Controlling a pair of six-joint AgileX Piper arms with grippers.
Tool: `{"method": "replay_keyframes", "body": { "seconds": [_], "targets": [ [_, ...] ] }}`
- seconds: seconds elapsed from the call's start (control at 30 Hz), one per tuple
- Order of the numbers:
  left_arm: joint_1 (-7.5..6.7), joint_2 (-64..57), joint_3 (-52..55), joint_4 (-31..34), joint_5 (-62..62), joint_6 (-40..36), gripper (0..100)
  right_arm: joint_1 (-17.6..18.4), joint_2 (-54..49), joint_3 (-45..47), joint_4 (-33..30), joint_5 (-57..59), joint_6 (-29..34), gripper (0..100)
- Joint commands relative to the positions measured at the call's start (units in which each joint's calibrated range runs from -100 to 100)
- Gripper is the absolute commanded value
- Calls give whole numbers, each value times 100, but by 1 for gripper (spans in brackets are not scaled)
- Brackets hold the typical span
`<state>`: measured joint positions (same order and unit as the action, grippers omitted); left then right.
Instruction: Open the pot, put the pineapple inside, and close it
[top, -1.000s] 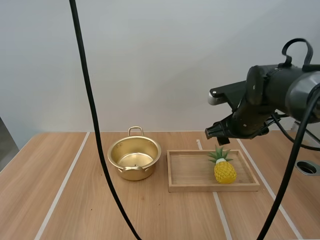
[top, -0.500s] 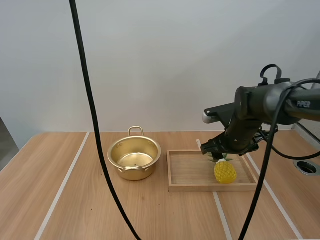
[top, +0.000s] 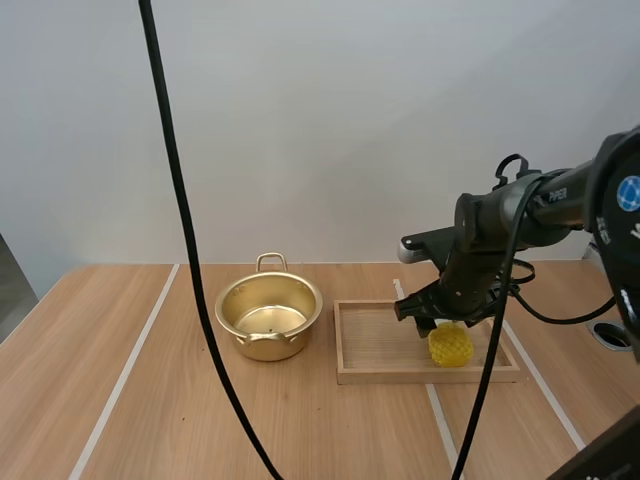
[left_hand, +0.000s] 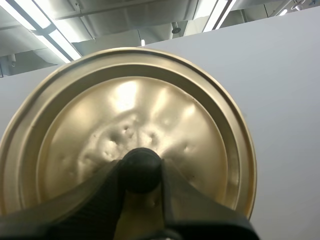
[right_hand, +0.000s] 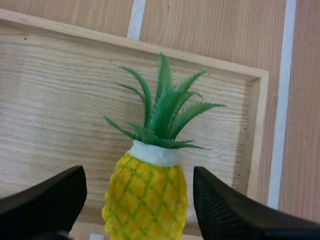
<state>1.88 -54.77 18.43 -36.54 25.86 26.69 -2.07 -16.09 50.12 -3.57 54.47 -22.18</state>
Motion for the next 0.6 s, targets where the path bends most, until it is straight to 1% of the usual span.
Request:
{"method": "replay_keyframes", "body": {
  "seconds": [0.0,0.27,0.57],
  "targets": [
    [-3,-23,-36,-94,-184,-29,0,-22,73,34,-19,-154,-24,100],
    [-3,-23,-36,-94,-184,-29,0,-22,258,34,-273,-275,127,100],
    [-3,-23,-36,-94,-184,-29,0,-22,525,40,-271,-383,172,100]
  ]
}}
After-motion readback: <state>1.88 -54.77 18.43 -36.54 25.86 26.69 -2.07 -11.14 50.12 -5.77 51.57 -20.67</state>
